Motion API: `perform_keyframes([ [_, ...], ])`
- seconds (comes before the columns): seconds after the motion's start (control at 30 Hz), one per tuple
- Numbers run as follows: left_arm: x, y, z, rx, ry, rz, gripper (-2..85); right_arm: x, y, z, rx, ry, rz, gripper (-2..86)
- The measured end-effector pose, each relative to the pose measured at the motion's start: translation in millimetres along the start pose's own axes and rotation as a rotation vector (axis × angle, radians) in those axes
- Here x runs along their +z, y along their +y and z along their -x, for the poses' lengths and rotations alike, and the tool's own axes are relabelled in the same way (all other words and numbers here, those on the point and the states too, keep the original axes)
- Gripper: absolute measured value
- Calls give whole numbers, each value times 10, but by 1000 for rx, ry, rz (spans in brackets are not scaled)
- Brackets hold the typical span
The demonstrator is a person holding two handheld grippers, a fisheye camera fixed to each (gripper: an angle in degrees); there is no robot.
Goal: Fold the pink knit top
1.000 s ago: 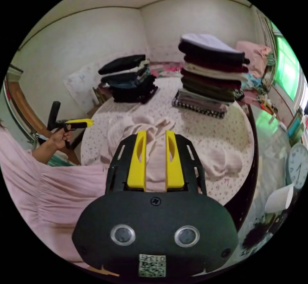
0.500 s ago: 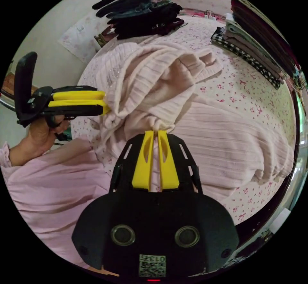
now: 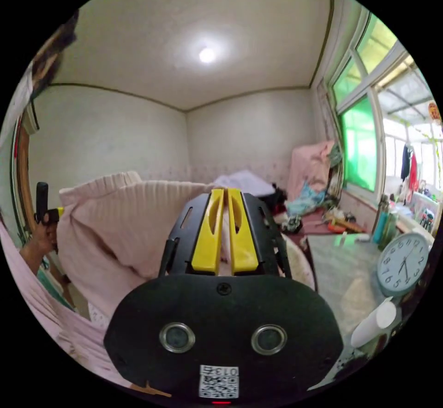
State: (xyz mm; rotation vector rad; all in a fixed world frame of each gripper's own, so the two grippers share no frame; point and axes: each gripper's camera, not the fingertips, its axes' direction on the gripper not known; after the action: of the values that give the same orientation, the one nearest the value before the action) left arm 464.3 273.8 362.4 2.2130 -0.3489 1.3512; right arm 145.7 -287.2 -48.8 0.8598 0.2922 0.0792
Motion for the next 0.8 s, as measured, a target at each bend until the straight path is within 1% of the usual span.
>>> perform_keyframes([
  [0.03,-21,-83,-137,38,59,-26,16,-110,-70,27,-3,10,-47,17],
  [0.1,-38,-164,-315,76,149,-56,16,-490,-247,164,-30,37,-208,18],
  [0.13,-49,-189,-411,88,207,-80,16,-572,-271,196,-33,42,-245,18],
  [0.2,-74,-216,-537,109,251,-95,16,-800,-338,292,-26,25,-364,18],
  [0.27,-99,-233,-642,149,229,-77,16,-838,-404,361,-20,-25,-409,18],
  [0.33,-95,-189,-637,137,156,-42,17,-730,-479,483,-19,-67,-410,19],
  [0.5,-85,115,-297,17,39,35,19,80,-605,1015,-40,-272,-330,24],
  [0.57,-58,334,-73,-53,-22,90,19,738,-528,1410,-26,-435,-190,30],
  [0.6,-11,540,151,-149,-62,155,20,1084,-411,1694,-43,-502,-77,34],
  [0.63,54,804,398,-259,-104,234,21,1258,-328,1863,-70,-531,-8,38],
  [0.67,94,962,514,-303,-132,277,22,1607,-111,2210,-118,-601,174,45],
  [0.7,182,1318,748,-411,-202,381,23,1918,179,2525,-127,-688,381,54],
  [0.73,245,1684,965,-527,-259,481,25,2028,339,2655,-128,-730,464,58],
  [0.77,259,1852,1051,-571,-279,518,25,2152,657,2841,-110,-791,588,66],
  [0.8,230,2135,1199,-673,-337,567,29,2164,930,2925,-72,-804,665,71],
])
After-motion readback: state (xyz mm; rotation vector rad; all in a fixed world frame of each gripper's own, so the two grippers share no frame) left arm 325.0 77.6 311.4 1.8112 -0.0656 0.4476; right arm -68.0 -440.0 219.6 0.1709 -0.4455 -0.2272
